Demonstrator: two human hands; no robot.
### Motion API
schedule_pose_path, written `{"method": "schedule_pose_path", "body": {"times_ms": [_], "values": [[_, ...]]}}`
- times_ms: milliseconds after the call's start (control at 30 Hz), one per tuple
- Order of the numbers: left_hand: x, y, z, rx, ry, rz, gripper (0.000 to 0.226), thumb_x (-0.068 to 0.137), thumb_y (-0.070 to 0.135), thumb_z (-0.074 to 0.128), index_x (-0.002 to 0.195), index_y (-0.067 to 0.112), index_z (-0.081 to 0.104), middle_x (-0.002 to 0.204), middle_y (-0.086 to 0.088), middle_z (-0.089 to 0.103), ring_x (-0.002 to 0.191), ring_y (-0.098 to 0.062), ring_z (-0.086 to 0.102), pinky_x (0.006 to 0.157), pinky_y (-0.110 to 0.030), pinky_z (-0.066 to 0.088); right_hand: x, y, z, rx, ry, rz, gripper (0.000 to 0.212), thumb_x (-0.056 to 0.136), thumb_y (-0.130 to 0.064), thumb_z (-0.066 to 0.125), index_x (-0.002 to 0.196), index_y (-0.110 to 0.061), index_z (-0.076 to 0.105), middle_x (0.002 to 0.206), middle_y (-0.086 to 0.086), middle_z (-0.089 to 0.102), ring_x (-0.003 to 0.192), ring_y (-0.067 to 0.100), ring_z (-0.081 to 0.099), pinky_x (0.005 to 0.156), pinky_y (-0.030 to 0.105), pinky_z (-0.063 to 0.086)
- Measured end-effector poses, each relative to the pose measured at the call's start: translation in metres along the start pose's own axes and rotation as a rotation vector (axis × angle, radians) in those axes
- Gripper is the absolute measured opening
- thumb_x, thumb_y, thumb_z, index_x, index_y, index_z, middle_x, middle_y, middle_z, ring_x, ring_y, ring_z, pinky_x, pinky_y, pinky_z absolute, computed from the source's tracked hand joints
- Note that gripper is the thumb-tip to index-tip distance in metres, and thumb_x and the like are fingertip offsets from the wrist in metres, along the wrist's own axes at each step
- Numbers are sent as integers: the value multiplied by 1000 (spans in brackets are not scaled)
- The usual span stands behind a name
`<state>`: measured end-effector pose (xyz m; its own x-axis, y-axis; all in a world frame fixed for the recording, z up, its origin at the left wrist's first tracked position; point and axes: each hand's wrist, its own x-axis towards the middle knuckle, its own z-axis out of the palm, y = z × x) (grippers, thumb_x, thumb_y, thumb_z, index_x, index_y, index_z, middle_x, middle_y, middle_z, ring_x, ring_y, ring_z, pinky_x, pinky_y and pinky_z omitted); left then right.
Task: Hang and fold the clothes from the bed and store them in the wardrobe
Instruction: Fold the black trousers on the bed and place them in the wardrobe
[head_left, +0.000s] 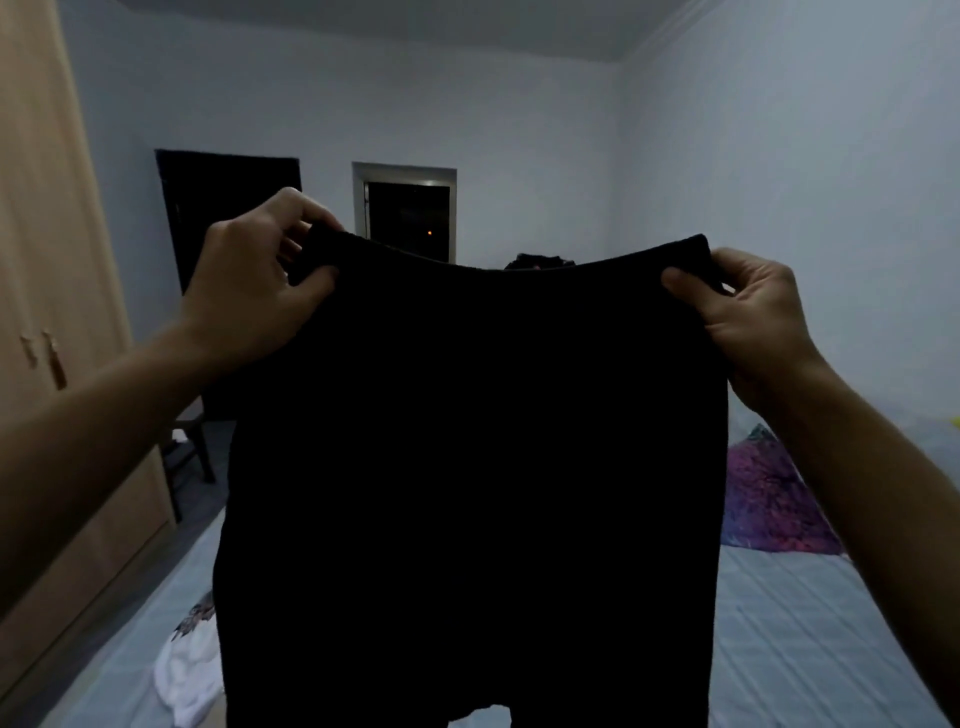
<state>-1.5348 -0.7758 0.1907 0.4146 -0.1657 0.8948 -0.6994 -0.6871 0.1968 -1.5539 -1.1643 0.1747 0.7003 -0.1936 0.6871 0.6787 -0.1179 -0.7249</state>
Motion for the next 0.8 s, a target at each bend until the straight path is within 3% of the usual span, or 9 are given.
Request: {"method": "schedule_pose_path", "body": {"times_ms": [167, 300, 367, 500, 633, 800], "values": [[8, -56, 49, -39, -44, -36, 28, 86, 15, 71, 112, 20, 63, 95, -1, 65, 79, -8, 63, 65, -11, 51, 31, 58, 20, -62, 40, 24, 17, 88, -9, 69, 104, -7, 70, 93, 2, 74, 80, 14, 70, 75, 25, 59], [13, -121, 94, -70, -98, -73, 29, 85, 8, 71, 111, 18, 63, 94, -5, 66, 82, -22, 65, 74, -41, 58, 67, 117, 45, -103, 24, 94, 10, 88, -7, 69, 96, -13, 71, 83, -5, 76, 74, 10, 71, 69, 22, 58], [15, -153, 117, -99, -138, -107, 29, 85, 6, 71, 110, 17, 63, 92, -6, 66, 81, -24, 65, 74, -46, 58, 87, 149, 59, -133, 22, 145, 10, 88, -7, 69, 97, -11, 71, 80, -4, 76, 71, 10, 71, 66, 22, 58], [16, -218, 162, -153, -202, -173, 28, 85, 5, 71, 109, 18, 63, 90, -5, 65, 78, -22, 66, 72, -45, 59, 121, 221, 84, -195, 33, 214, 10, 87, -8, 71, 96, -10, 71, 76, -4, 76, 68, 11, 68, 69, 25, 59], [11, -266, 204, -151, -238, -244, 27, 85, 5, 72, 107, 18, 63, 86, 0, 63, 73, -14, 64, 69, -38, 58, 141, 284, 105, -262, 18, 268, 8, 87, -7, 71, 87, -15, 72, 73, -6, 75, 65, 6, 68, 63, 20, 57], [-2, -315, 255, -150, -323, -339, 27, 84, 3, 72, 107, 14, 63, 88, -5, 65, 75, -24, 64, 70, -44, 57, 159, 360, 115, -316, -10, 356, 7, 85, -14, 75, 83, -20, 76, 78, 0, 76, 68, 12, 70, 61, 25, 58]]}}
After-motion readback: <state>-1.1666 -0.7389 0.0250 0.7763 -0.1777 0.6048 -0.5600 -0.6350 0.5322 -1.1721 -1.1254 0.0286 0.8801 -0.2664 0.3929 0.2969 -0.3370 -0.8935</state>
